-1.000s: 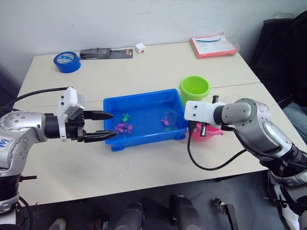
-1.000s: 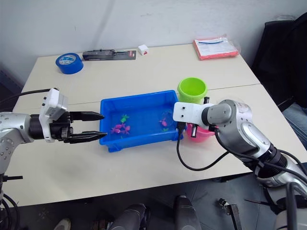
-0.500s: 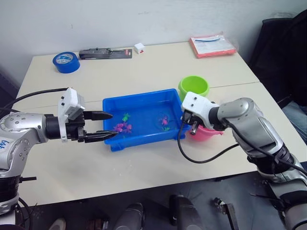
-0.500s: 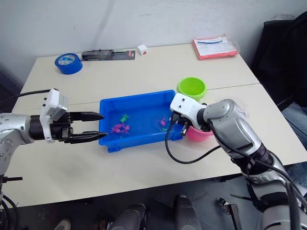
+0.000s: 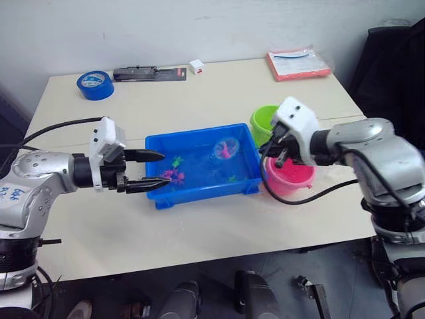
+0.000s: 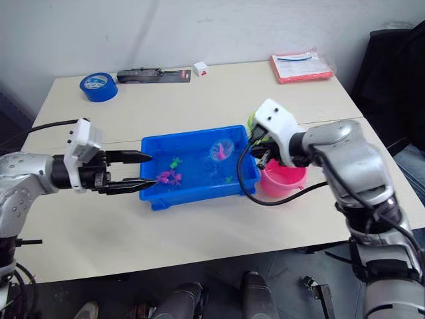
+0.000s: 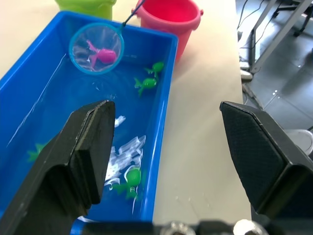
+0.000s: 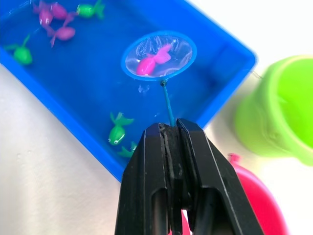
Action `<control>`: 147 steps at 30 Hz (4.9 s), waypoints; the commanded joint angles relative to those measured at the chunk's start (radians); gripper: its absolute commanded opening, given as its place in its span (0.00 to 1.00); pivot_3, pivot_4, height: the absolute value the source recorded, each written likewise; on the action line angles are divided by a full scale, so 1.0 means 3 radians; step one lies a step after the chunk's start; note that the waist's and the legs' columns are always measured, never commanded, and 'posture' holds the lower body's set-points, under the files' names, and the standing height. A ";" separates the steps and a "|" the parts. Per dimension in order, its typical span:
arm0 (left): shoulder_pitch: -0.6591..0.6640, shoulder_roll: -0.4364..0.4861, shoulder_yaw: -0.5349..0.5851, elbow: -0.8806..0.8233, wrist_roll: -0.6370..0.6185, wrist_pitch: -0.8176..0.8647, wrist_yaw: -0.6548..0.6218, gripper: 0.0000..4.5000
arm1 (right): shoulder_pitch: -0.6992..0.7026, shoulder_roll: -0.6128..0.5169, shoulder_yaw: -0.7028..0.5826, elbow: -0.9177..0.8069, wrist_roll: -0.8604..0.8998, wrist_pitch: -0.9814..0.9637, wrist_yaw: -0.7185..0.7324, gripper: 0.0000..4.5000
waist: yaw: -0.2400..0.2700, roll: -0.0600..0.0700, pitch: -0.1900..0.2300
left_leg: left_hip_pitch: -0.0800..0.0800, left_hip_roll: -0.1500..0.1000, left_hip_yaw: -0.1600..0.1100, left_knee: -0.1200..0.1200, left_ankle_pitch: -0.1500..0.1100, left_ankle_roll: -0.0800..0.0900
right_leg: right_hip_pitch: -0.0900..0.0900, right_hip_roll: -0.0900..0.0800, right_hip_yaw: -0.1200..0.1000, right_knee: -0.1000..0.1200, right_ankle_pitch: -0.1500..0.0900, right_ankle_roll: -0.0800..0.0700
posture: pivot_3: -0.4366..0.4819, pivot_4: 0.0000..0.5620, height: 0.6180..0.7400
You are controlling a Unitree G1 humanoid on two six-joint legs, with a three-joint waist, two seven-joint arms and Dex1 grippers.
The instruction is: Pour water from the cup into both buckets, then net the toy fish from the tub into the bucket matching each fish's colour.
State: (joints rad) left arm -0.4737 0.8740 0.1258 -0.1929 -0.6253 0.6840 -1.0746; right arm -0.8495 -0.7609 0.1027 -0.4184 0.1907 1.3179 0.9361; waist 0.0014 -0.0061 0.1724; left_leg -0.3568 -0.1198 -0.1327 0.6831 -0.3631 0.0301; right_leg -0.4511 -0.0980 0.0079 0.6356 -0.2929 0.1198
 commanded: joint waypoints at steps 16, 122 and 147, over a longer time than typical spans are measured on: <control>-0.1224 -0.0621 -0.0693 0.1668 0.0659 -0.0892 -0.0735 0.82 | 0.1233 -0.0872 -0.1809 -0.1431 0.0600 0.0467 -0.0383 0.18 | 0.0062 -0.0001 -0.0001 | -0.0001 -0.0001 0.0014 0.0003 0.0000 0.0001 | -0.0004 0.0000 -0.0003 0.0005 0.0001 0.0002 | 0.48 0.27 1.00; -0.0901 -0.0725 -0.0416 0.1379 0.0798 -0.0899 -0.0753 0.82 | 0.4472 -0.0331 -0.2067 -0.0407 -0.5036 -0.5623 -0.3626 0.18 | 0.0071 -0.0004 -0.0002 | 0.0011 -0.0012 0.0023 0.0029 0.0000 0.0002 | 0.0004 0.0011 0.0010 0.0024 0.0001 0.0002 | 0.48 0.27 1.00; -0.0397 -0.0247 -0.0051 0.0848 0.0625 -0.0560 -0.0545 0.82 | 0.1354 -0.0552 -0.0316 0.0028 -0.0697 -0.4081 -0.0498 0.18 | -0.0024 -0.0004 -0.0001 | 0.0013 0.0010 0.0012 0.0029 -0.0003 -0.0004 | 0.0015 0.0012 0.0009 0.0009 0.0002 0.0001 | 0.48 0.27 1.00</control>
State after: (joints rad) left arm -0.6091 0.7674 0.0657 0.1118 -0.4174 0.4937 -1.2436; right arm -0.4127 -0.9351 -0.0030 -0.3850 -0.1280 -0.0384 0.7046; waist -0.0058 -0.0073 0.1721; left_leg -0.3530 -0.1162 -0.1292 0.6915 -0.3645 0.0285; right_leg -0.4465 -0.0942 0.0109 0.6377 -0.2922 0.1199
